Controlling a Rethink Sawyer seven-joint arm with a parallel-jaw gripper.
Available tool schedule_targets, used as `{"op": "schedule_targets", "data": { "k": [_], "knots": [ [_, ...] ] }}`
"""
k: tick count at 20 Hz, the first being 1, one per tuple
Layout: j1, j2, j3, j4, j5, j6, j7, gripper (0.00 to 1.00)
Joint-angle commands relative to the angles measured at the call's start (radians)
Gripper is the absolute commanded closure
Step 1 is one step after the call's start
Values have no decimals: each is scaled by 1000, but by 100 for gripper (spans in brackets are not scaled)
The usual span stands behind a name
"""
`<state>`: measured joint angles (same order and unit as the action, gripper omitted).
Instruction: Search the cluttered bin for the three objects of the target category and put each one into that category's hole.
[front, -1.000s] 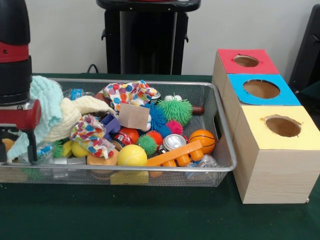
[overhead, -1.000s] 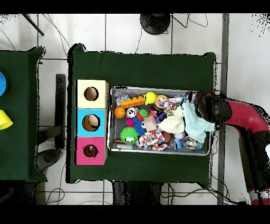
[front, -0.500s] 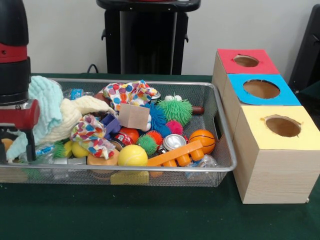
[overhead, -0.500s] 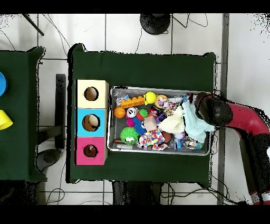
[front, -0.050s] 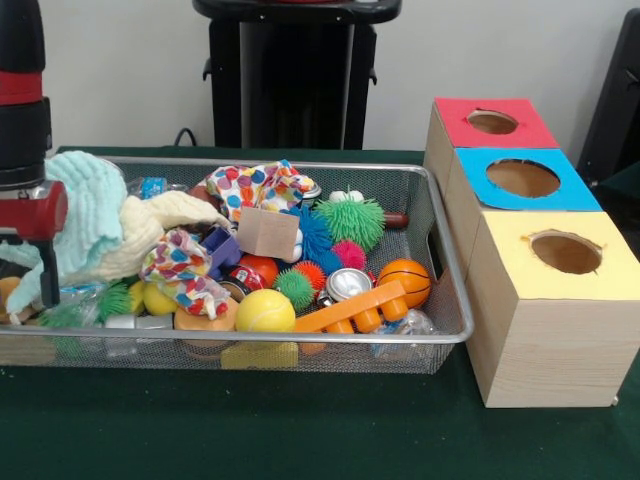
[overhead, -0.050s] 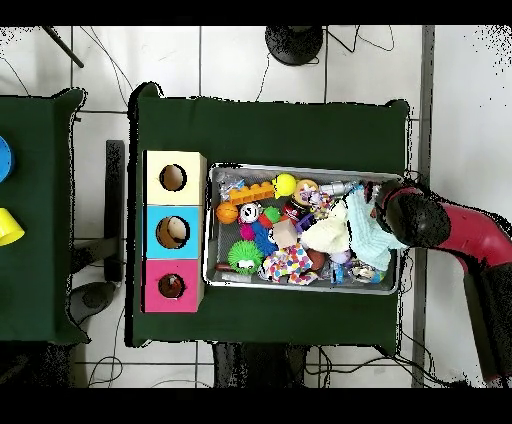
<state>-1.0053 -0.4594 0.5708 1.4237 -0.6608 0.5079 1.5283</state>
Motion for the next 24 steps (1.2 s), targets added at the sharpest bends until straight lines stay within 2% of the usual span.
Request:
{"op": "schedule_targets", "data": {
  "k": [1, 15, 24],
  "knots": [
    [-13, -19, 36, 130, -33, 70, -185, 0],
    [-7, 27, 34, 95, -60, 40, -179, 0],
    [-47, 24, 66, 122, -21, 70, -190, 0]
  ]
}}
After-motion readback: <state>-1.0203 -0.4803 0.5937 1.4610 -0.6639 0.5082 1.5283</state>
